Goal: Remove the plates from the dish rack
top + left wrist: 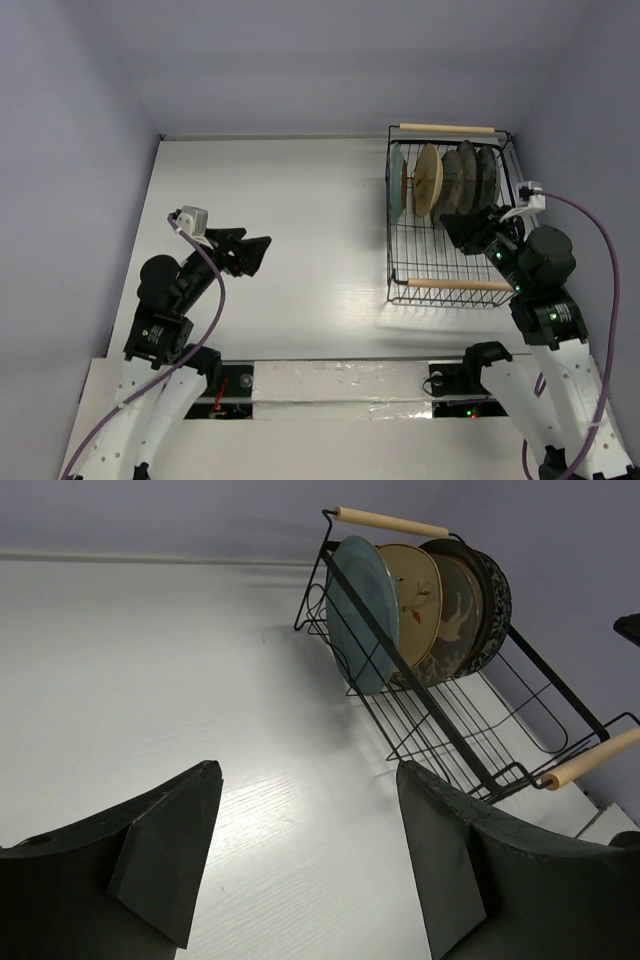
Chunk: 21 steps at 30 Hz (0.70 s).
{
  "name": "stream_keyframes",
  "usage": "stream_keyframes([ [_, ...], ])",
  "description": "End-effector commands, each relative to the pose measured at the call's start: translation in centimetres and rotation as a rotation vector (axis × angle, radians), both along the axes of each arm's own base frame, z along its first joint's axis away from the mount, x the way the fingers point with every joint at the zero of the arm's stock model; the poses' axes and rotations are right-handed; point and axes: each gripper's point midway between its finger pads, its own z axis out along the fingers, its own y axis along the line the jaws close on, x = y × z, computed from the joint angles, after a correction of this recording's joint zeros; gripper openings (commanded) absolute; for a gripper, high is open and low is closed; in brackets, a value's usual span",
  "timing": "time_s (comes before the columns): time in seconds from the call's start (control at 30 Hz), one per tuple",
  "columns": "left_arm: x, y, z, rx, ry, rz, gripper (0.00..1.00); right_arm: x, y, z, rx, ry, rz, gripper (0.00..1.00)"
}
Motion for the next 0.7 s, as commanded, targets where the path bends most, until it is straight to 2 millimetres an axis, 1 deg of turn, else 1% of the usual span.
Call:
stream_keyframes([
  [0.0,-0.4,0.1,3.1,-0.014,-0.096,-0.007,0.68,0.0,0.9,3.9,0.022,-0.103,0.047,0.24],
  [0.03,-0.4,0.1,2.9,-0.013,-0.091,-0.009,0.68,0.1,1.2,3.9,0.019,-0.096,0.054,0.18],
  [0.07,-0.4,0.0,3.0,-0.010,-0.093,-0.015,0.68,0.9,1.4,3.8,0.011,-0.074,0.051,0.07],
  [0.1,-0.6,-0.2,3.0,-0.009,-0.097,-0.027,0.67,1.2,1.6,3.8,0.002,-0.066,0.049,0.03],
  [0.13,-0.6,-0.3,3.0,-0.008,-0.096,-0.032,0.66,1.5,1.8,3.6,-0.013,-0.050,0.040,0.00],
  [0.17,-0.6,-0.3,3.0,-0.007,-0.098,-0.033,0.64,1.8,1.9,4.4,-0.017,-0.055,0.033,0.00],
  [0.2,-0.7,-0.4,3.0,-0.007,-0.098,-0.042,0.61,2.8,2.3,3.8,-0.036,-0.022,0.024,0.00],
  [0.23,-0.7,-0.5,2.8,-0.007,-0.095,-0.046,0.57,3.2,2.6,3.6,-0.052,-0.003,0.010,0.00],
  [0.27,-0.8,-0.5,2.8,-0.013,-0.093,-0.047,0.49,3.7,2.8,3.5,-0.066,0.013,-0.001,0.00],
  [0.3,-0.8,-0.5,2.8,-0.013,-0.093,-0.049,0.44,4.9,3.2,3.2,-0.099,0.049,-0.015,0.00],
  [0.33,-0.8,-0.5,2.9,-0.014,-0.093,-0.049,0.37,5.8,2.7,3.1,-0.123,0.061,-0.076,0.00],
  [0.37,-0.9,-0.5,2.9,-0.015,-0.095,-0.049,0.22,6.2,3.3,2.8,-0.145,0.075,-0.077,0.00],
  [0.4,-0.8,-0.4,3.0,-0.015,-0.095,-0.044,0.15,6.6,3.2,3.4,-0.168,0.078,-0.096,0.00],
  [0.43,-0.7,-0.3,3.1,-0.017,-0.095,-0.037,0.07,8.1,3.4,2.2,-0.208,0.117,-0.126,0.00],
  [0.47,-0.5,-0.2,3.0,-0.017,-0.092,-0.026,0.00,8.6,3.7,1.9,-0.232,0.126,-0.126,0.00],
  [0.5,-0.4,0.0,3.0,-0.017,-0.087,-0.014,0.00,9.0,4.1,1.7,-0.254,0.133,-0.122,0.00],
  [0.53,-0.2,0.1,2.8,-0.014,-0.080,0.000,0.00,9.6,4.0,2.4,-0.272,0.128,-0.139,0.01],
  [0.57,-0.2,0.1,2.8,-0.013,-0.075,0.000,0.00,10.6,4.6,1.4,-0.298,0.156,-0.139,0.03],
  [0.6,-0.2,0.1,2.8,-0.014,-0.075,0.000,0.00,11.1,4.5,1.4,-0.314,0.158,-0.155,0.05],
  [0.63,-0.2,0.2,2.9,-0.015,-0.077,0.005,0.00,12.3,4.3,1.5,-0.340,0.165,-0.189,0.13],
  [0.67,0.0,0.3,2.7,-0.012,-0.071,0.014,0.00,12.9,4.3,1.3,-0.355,0.173,-0.205,0.24],
])
